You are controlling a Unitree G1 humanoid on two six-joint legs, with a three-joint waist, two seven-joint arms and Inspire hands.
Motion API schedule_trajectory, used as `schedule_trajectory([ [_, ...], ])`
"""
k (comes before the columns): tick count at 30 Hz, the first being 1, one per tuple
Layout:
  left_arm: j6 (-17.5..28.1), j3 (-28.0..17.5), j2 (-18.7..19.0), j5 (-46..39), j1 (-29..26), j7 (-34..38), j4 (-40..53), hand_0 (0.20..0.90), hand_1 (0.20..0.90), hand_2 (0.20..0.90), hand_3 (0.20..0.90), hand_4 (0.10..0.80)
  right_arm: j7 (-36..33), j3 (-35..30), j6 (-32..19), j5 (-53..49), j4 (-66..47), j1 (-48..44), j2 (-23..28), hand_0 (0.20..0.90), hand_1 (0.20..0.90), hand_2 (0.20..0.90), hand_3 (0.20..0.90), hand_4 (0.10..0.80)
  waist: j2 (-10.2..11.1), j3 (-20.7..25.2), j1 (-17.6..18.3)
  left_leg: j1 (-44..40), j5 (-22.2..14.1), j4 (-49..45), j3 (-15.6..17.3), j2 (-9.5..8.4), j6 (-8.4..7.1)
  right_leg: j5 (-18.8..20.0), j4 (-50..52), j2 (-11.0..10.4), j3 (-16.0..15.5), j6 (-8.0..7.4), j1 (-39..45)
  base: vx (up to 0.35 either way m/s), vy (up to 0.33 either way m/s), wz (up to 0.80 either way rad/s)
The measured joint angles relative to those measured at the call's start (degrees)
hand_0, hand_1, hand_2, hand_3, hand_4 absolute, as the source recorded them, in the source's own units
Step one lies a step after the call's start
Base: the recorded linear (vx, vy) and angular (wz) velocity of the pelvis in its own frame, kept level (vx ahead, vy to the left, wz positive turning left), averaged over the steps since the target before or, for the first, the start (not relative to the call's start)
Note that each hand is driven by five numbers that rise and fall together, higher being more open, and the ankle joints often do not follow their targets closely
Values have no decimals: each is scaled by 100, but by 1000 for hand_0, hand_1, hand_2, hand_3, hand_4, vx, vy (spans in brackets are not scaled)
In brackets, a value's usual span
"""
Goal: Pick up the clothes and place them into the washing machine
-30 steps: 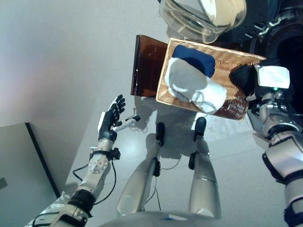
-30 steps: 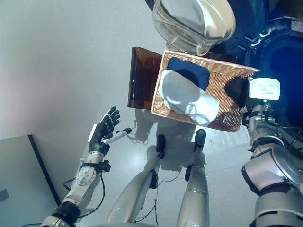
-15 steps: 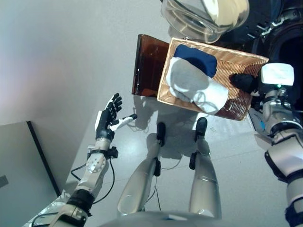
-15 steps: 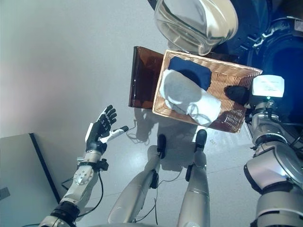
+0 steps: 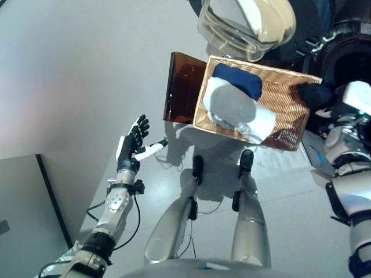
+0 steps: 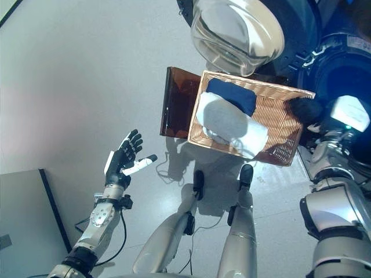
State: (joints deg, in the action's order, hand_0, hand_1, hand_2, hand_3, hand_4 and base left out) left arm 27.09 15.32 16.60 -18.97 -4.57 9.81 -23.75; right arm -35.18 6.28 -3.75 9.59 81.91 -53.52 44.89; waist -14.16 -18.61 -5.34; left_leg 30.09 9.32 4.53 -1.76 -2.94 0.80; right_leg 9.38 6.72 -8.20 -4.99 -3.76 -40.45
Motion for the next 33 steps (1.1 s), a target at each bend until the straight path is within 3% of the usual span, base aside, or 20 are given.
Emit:
schedule_trajectory([
  [3, -48, -63, 1, -1, 134, 50, 2, 900, 900, 900, 900, 800, -144, -663, -337, -1813, -139, 81, -153, 200, 200, 200, 200, 300, -7, 5, 56, 1, -7, 1, 41, 1, 2, 6, 1, 8, 41, 2, -21, 31, -19, -5],
  [8, -51, -72, 1, 1, 249, 47, 41, 900, 900, 900, 900, 800, -89, -1134, -928, -3473, -417, 317, -521, 200, 200, 200, 200, 300, -57, 21, 104, 51, -33, 1, 94, 0, 43, 27, 1, 19, 110, 27, -111, 53, -14, -5],
  [11, -51, -60, -1, 2, 249, 39, 66, 900, 900, 900, 900, 800, 42, -1651, -1373, -4641, -476, 302, -764, 200, 200, 200, 200, 300, -213, 34, 102, 54, -38, 1, 121, -2, 65, 28, -17, 20, 117, 30, -108, 50, -4, -1],
  [19, -67, -53, 0, -84, 261, -4, 119, 900, 900, 900, 900, 800, 258, -2707, -2174, -7213, -512, -137, -848, 200, 200, 200, 200, 300, -383, 78, 41, 61, -54, 1, 123, -10, 51, 3, -20, 16, 139, 8, -124, 42, -8, 2],
  [25, -95, -16, 1, -337, 341, -80, 137, 900, 900, 900, 900, 800, 235, -2927, -2444, -7665, -645, -542, -612, 200, 200, 200, 200, 300, -533, 200, -47, 182, -90, 1, 131, -25, 16, -6, 40, 10, 196, -9, -292, 34, -24, 0],
  [33, -167, 186, 1, -425, 338, -126, 192, 900, 900, 900, 900, 800, -156, -2941, -2494, -7753, -648, -1091, -75, 200, 200, 200, 200, 300, -574, 231, -42, 237, -73, 0, 136, -67, 39, -43, 126, -13, 270, -8, -416, 33, -36, -1],
])
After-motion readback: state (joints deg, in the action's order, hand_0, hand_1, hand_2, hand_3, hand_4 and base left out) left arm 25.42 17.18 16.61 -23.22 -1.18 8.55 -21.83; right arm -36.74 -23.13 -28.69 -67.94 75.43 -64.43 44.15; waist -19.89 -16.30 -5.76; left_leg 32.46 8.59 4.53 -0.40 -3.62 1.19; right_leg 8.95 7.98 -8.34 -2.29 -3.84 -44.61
